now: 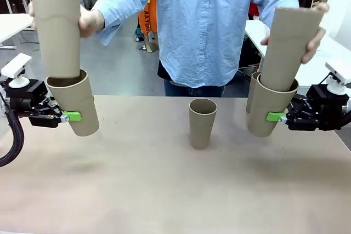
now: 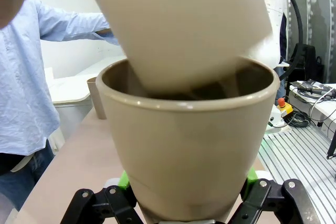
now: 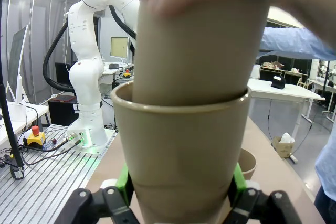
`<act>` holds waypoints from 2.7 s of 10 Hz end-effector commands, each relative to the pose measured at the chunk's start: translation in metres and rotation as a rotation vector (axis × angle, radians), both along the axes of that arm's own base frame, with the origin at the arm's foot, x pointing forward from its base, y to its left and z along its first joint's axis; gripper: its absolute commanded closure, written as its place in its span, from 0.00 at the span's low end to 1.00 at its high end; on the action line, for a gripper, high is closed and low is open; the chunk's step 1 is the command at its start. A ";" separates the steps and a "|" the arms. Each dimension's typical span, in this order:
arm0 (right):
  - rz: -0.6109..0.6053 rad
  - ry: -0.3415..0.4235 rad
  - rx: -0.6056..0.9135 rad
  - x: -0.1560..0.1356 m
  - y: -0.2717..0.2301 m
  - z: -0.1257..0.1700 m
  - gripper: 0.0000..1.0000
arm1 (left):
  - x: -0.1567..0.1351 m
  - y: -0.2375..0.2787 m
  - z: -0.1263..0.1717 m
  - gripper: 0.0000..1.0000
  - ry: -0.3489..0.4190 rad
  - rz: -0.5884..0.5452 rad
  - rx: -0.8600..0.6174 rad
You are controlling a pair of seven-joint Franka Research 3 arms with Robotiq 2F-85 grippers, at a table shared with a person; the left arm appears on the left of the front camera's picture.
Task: Stack the cups and store them in the basket.
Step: Place the stack of Reusable plastic cups into the Pantry Basket.
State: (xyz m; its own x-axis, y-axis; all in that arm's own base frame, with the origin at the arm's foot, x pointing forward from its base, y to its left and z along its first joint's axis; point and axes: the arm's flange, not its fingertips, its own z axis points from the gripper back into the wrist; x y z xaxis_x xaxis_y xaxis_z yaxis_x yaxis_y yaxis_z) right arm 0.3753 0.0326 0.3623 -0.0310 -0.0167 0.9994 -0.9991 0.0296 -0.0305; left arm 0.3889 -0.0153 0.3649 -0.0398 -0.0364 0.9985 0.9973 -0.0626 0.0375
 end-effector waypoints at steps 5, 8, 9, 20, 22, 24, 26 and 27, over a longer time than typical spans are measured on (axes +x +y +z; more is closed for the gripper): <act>-0.003 -0.008 0.000 0.000 0.000 0.002 0.15 | 0.000 0.000 0.002 0.15 -0.004 0.000 0.001; -0.003 -0.008 0.000 0.000 0.000 0.002 0.15 | 0.000 0.000 0.002 0.15 -0.004 0.000 0.001; -0.003 -0.008 0.000 0.000 0.000 0.002 0.15 | 0.000 0.000 0.002 0.15 -0.004 0.000 0.001; -0.003 -0.008 0.000 0.000 0.000 0.002 0.15 | 0.000 0.000 0.002 0.15 -0.004 0.000 0.001; -0.003 -0.008 0.000 0.000 0.000 0.002 0.15 | 0.000 0.000 0.002 0.15 -0.004 0.000 0.001; -0.003 -0.008 0.000 0.000 0.000 0.002 0.15 | 0.000 0.000 0.002 0.15 -0.004 0.000 0.001; -0.003 -0.008 0.000 0.000 0.000 0.002 0.15 | 0.000 0.000 0.002 0.15 -0.004 0.000 0.001; -0.003 -0.008 0.000 0.000 0.000 0.002 0.15 | 0.000 0.000 0.002 0.15 -0.004 0.000 0.001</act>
State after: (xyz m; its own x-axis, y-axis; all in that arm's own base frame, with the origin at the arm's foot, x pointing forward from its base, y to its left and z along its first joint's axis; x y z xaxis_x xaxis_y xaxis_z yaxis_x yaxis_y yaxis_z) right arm 0.3753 0.0325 0.3607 -0.0273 -0.0167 0.9995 -0.9992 0.0291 -0.0268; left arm 0.3891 -0.0152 0.3646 -0.0398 -0.0385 0.9985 0.9974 -0.0613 0.0374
